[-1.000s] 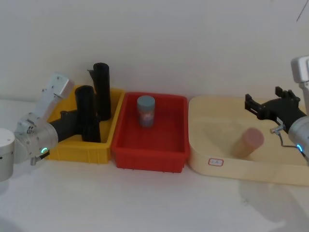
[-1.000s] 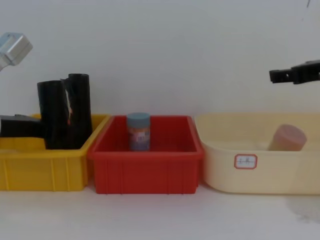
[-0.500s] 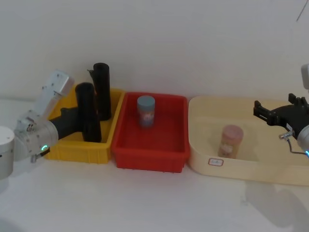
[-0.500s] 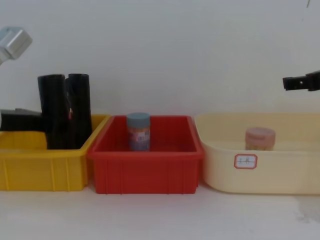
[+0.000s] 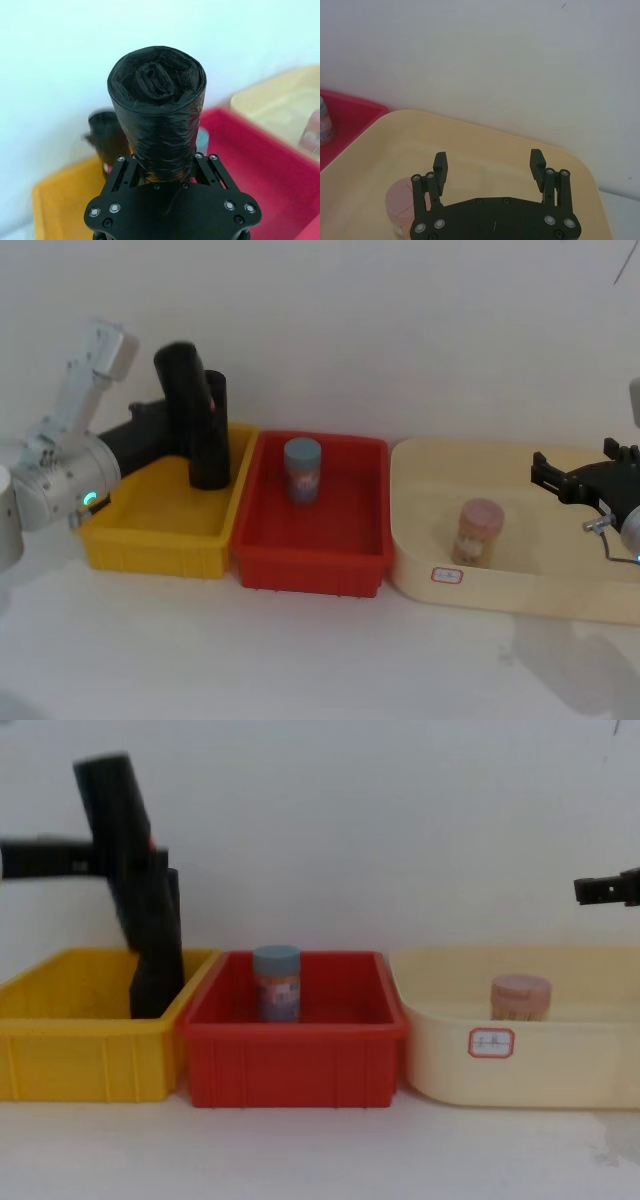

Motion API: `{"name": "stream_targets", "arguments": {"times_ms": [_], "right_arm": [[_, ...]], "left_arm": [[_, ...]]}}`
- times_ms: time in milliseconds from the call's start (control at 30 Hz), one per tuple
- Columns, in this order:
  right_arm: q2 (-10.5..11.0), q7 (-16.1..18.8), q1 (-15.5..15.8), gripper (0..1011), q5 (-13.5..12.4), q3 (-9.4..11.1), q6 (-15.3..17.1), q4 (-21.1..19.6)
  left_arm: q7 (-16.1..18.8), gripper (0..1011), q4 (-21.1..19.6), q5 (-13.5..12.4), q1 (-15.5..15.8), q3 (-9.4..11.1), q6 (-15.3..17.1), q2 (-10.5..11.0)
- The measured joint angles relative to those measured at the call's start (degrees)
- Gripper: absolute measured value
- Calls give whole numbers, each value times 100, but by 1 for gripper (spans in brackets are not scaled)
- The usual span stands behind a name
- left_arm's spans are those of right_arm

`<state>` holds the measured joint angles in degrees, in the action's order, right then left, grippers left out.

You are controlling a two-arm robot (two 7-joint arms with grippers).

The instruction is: Pick up the garbage bag with the one hand and transfer it to the other hand.

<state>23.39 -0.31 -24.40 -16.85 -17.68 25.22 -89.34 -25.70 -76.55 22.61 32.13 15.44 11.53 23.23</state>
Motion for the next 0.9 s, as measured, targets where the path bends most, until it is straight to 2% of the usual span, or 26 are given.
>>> {"name": "stream_targets", "arguments": {"times_ms": [333,633,900], "right_arm": [[5,-12,15,1001,0,12,7,-8],[9,-18,19,1001,0,18,12,-13],[10,-22,23,1001,0,21,14,-16]], "left_arm": [[-214,400,-203,163,196,-56,-252,-14],[-515,400,-66,185,515,161,-328,-67],[-841,400,318,254,888,455,-198,-265]]}}
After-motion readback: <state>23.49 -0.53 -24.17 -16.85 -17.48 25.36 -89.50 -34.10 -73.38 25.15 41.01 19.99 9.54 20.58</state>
